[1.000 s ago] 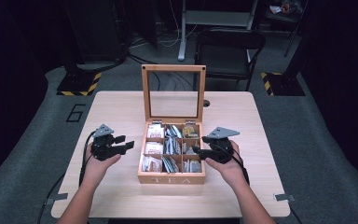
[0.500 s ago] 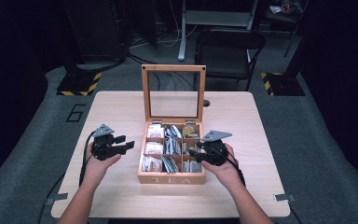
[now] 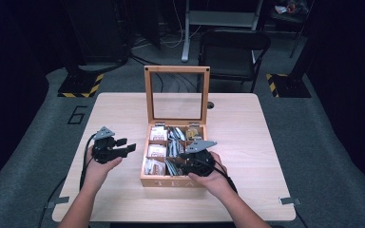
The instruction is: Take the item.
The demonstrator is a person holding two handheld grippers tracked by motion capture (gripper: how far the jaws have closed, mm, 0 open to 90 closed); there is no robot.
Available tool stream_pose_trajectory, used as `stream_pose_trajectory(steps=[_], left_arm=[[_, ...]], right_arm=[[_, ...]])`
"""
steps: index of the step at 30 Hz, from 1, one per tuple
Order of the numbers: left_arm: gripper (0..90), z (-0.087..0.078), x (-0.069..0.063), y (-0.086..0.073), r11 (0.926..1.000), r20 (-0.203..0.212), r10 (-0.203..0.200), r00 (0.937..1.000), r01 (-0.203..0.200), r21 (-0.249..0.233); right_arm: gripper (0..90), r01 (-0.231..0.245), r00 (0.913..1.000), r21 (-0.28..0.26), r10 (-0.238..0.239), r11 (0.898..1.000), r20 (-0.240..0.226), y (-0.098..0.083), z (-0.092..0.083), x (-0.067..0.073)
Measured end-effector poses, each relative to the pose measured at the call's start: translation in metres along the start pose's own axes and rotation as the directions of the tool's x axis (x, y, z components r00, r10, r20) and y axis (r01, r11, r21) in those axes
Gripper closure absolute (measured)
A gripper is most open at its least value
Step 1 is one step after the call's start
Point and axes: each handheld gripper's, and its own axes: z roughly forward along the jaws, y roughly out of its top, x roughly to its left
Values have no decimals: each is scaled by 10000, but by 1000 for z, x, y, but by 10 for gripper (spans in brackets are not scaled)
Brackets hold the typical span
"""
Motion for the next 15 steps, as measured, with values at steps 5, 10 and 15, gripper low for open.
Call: stream_pose_trajectory(steps=[5, 10, 15], left_arm=[[463, 1, 0, 1, 10000, 41, -30, 10000, 30, -53], [463, 3, -1, 1, 10000, 88, -7, 10000, 7, -53], [463, 4, 0, 1, 10000, 76, -28, 10000, 28, 3]], right_arm=[[575, 154, 9997, 94, -153, 9998, -187, 0, 3, 6], [604, 196, 9998, 368, -199, 9991, 78, -5, 5, 6], [664, 66, 9997, 404, -76, 9992, 244, -7, 2, 1]])
